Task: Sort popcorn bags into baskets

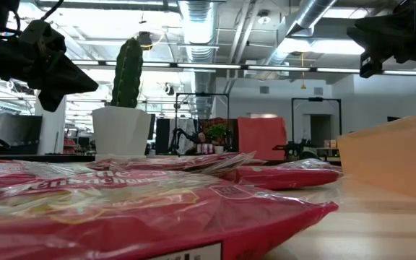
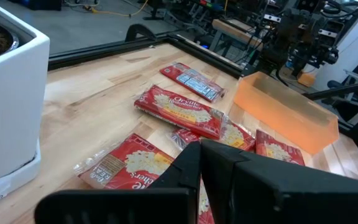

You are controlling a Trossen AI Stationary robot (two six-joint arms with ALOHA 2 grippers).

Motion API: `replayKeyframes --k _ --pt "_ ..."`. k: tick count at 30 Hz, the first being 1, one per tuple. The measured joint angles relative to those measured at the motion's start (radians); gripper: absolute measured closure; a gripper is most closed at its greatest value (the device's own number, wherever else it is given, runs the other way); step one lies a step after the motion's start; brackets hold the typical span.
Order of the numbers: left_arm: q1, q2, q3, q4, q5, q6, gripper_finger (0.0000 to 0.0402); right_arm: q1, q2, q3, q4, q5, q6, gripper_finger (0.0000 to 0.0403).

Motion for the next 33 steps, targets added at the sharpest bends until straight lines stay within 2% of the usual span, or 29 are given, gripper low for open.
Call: replayKeyframes --k 21,26,30,33 --pt "0.000 0.000 0.000 0.003 0.000 0.000 0.0401 0.000 0.000 0.000 0.000 0.001 0.000 0.0290" --pt "0.000 -0.001 -0.006 0.098 -0.008 0.000 0.0401 -0.015 0.000 0.000 0.010 0.063 0.008 0.0290" --pt "0.000 0.001 -0.005 0.101 -0.013 -0.001 0.0401 -0.019 0.000 0.000 0.029 0.059 0.215 0.0290" --pt "0.000 0.000 -0.005 0.131 -0.014 -0.146 0.0401 -0.020 0.000 0.000 0.081 0.075 0.355 0.0290"
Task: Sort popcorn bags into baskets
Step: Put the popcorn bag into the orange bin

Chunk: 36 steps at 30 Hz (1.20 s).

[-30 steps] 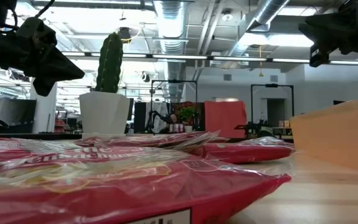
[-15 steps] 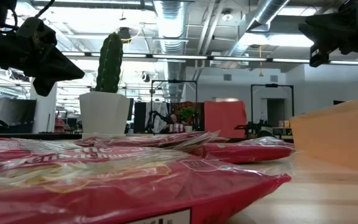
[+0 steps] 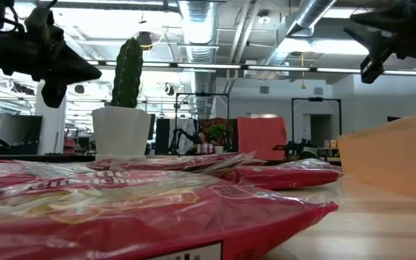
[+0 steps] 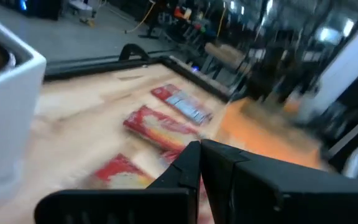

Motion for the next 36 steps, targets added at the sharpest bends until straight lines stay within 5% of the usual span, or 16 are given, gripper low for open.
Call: replayKeyframes --k 5,10,14,19,22,29,36 --pt "0.000 0.000 0.001 0.001 -0.042 -0.346 0.0401 0.000 0.000 0.001 0.123 0.065 0.208 0.0290" --pt "0.000 0.000 0.002 0.009 -0.267 -0.529 0.0401 0.000 0.000 0.001 0.169 0.069 0.246 0.0290" --pt "0.000 0.000 0.002 -0.003 -0.505 -0.594 0.0401 0.000 0.000 0.001 0.231 0.123 0.172 0.0290" --pt "0.000 0.000 0.003 0.000 -0.624 -0.614 0.0401 -0.014 0.000 0.049 0.196 0.198 0.117 0.0290" --pt "0.000 0.000 0.004 0.017 -0.651 -0.626 0.0401 -0.038 0.023 0.168 0.025 0.222 0.048 0.0290" --pt "0.000 0.000 0.004 0.075 -0.600 -0.645 0.0387 -0.117 0.248 0.572 -0.686 0.361 -0.068 0.0289" --pt "0.000 0.003 0.004 0.360 -0.487 -0.443 0.0281 -0.219 0.497 0.748 -0.941 0.377 -0.044 0.0232"
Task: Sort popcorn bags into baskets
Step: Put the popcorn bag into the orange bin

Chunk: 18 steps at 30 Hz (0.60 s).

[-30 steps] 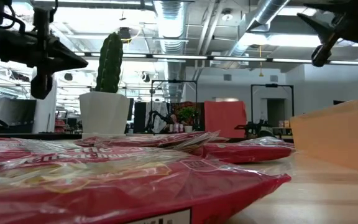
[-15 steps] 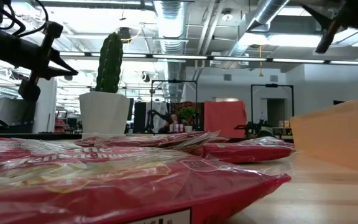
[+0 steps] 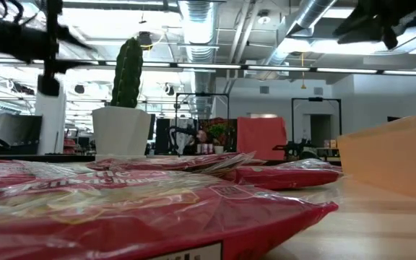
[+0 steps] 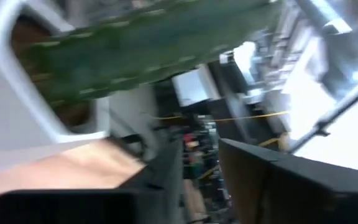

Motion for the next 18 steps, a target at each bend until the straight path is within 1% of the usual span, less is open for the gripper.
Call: replayKeyframes --k 4,6,9,11,14,16,18 --pt "0.000 0.048 0.005 0.194 0.057 0.087 0.0195 -0.074 0.094 0.003 -0.037 -0.003 0.096 0.0173" --pt "0.000 0.097 0.046 0.197 0.081 0.091 0.0158 -0.121 0.143 0.003 -0.081 -0.003 0.155 0.0152" --pt "0.000 0.208 0.147 0.142 0.126 0.096 0.0117 -0.185 0.216 0.002 -0.131 -0.020 0.224 0.0141" --pt "0.000 0.304 0.231 0.096 0.157 0.123 0.0104 -0.224 0.265 0.002 -0.134 -0.039 0.249 0.0139" --pt "0.009 0.453 0.363 0.028 0.209 0.166 0.0098 -0.273 0.332 0.002 -0.130 -0.064 0.270 0.0139" --pt "0.028 0.545 0.454 -0.036 0.266 0.178 0.0098 -0.299 0.376 0.002 -0.126 -0.093 0.274 0.0139" --pt "0.054 0.637 0.543 -0.116 0.343 0.178 0.0101 -0.315 0.420 0.002 -0.116 -0.137 0.274 0.0139"
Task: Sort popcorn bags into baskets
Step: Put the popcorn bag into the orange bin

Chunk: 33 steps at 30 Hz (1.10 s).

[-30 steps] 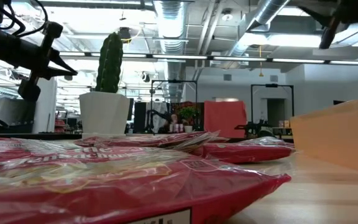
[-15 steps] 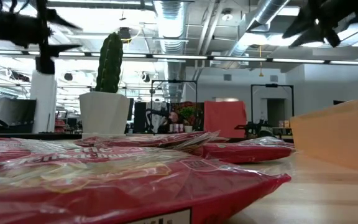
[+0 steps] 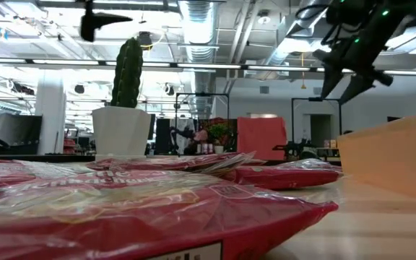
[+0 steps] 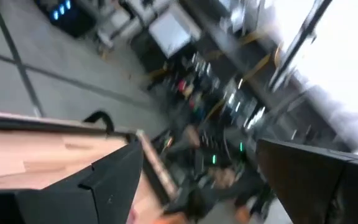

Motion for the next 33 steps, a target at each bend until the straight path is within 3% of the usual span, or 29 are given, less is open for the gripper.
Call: replayKeyframes --k 6,12,16,24,33 --pt "0.092 0.252 0.188 -0.229 0.261 -0.002 0.0110 0.021 0.134 0.000 0.227 -0.237 -0.051 0.0139" --pt "0.174 0.458 0.187 -0.231 0.494 -0.044 0.0118 0.092 0.302 0.000 0.397 -0.374 -0.051 0.0139" --pt "0.201 0.583 0.139 -0.187 0.538 -0.092 0.0120 0.136 0.412 0.000 0.478 -0.408 -0.031 0.0139" --pt "0.226 0.824 0.053 0.168 0.620 -0.250 0.0121 0.178 0.565 0.000 0.644 -0.448 0.027 0.0139" --pt "0.226 1.038 0.053 0.233 0.595 -0.354 0.0121 0.166 0.620 0.000 0.673 -0.445 0.034 0.0139"
